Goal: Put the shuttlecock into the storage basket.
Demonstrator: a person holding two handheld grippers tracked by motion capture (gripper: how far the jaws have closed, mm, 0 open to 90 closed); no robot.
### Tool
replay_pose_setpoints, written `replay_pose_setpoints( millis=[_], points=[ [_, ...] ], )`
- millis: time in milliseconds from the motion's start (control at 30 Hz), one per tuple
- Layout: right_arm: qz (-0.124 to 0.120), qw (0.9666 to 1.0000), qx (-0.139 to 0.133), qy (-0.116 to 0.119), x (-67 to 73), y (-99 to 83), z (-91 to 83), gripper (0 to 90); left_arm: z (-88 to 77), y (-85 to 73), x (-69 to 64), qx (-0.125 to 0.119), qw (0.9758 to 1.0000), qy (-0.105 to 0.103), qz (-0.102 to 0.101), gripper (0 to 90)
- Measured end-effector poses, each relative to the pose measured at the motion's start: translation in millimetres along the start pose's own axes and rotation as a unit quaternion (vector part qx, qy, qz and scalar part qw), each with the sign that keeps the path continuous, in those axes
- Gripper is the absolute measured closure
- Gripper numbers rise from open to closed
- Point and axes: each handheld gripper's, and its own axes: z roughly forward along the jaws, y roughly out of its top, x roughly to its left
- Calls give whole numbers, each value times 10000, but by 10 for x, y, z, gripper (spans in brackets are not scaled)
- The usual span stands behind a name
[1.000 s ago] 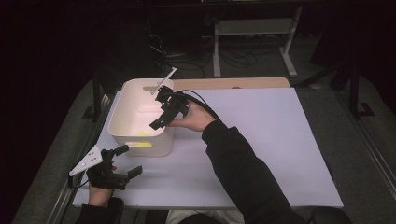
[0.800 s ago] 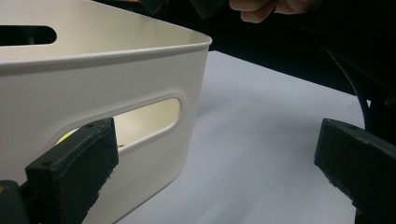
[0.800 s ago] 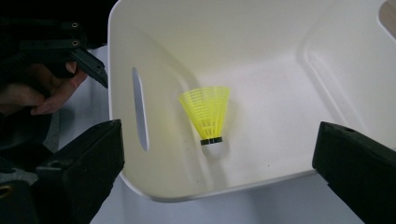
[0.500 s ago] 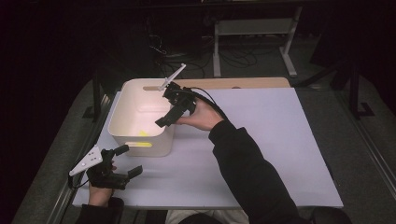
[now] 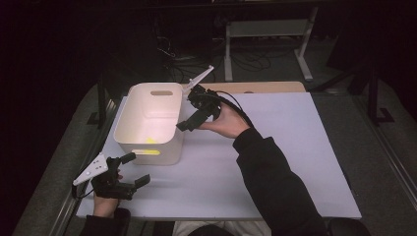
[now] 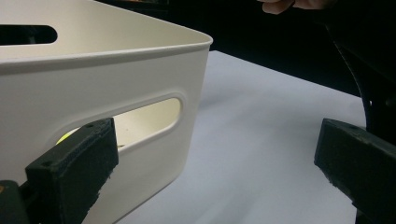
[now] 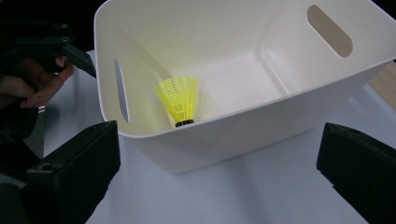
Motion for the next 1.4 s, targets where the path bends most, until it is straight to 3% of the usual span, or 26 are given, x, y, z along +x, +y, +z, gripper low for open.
replay_pose_setpoints(
  millis=[800,1400],
  points=[
    [217,9994,-206,-156,-134,-383,-272,0,2,-2,-1,11,10000,4,5,0],
    [269,9989,-308,-227,-145,-638,-432,0,3,-2,-2,10,10000,4,2,0]
  ],
)
